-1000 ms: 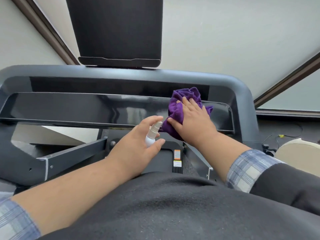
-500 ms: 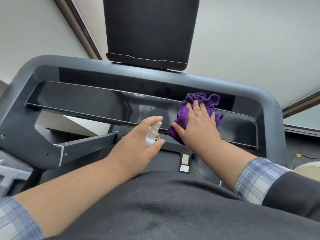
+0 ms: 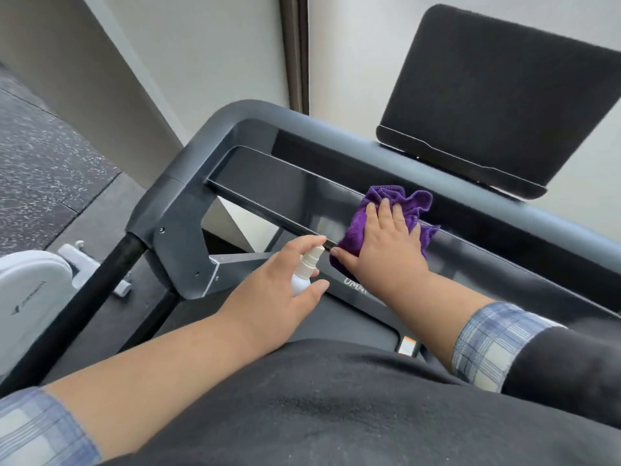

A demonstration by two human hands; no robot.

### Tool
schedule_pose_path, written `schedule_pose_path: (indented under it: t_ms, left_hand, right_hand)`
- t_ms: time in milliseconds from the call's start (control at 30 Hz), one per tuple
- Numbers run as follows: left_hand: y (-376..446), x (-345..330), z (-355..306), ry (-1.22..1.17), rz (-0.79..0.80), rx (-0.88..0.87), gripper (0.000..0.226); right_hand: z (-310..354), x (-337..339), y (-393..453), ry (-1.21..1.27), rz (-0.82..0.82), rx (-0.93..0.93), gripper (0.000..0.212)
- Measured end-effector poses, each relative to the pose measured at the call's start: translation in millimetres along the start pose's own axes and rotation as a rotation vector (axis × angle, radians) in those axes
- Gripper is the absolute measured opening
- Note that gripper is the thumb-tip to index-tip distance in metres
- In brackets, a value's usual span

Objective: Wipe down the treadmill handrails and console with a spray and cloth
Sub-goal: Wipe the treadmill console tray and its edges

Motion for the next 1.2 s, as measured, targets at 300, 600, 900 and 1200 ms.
schedule_pose_path:
  t_ms: [300,600,900,1200]
  left_hand:
    - [23.5,82.3,74.8,-0.067,-0.004,0.022,0.056]
    - [20.0,129.6,126.8,-0.134,-0.046,0.111,0.055]
    - [17.4,145.0,144.5,-0.127,-0.088,0.160,0.054]
    - [53.5,119.2,116.0,-0.126,0.003,0.038,0.052]
  right_hand:
    - [119.8,-7.4,65.2,-0.015,-0.032,0.018,0.102]
    - [188.5,-14.0,103.6,-0.033,-0.011,0.093,0.100]
    - [238.6,-19.8,128.8,-0.022,-0.002,0.193,0.103]
    - [168.7,-8.7,90.1,0.074,0.007,0.180,0.100]
Point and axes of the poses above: each hand's wrist, its own y-axis towards the middle knuckle, its own x-axis out of the back of the hand, z = x × y, the point moved 1 cm from there along y, towards the middle knuckle, and after that the axes turned 12 degrees about -z, right-handed, at the moved point
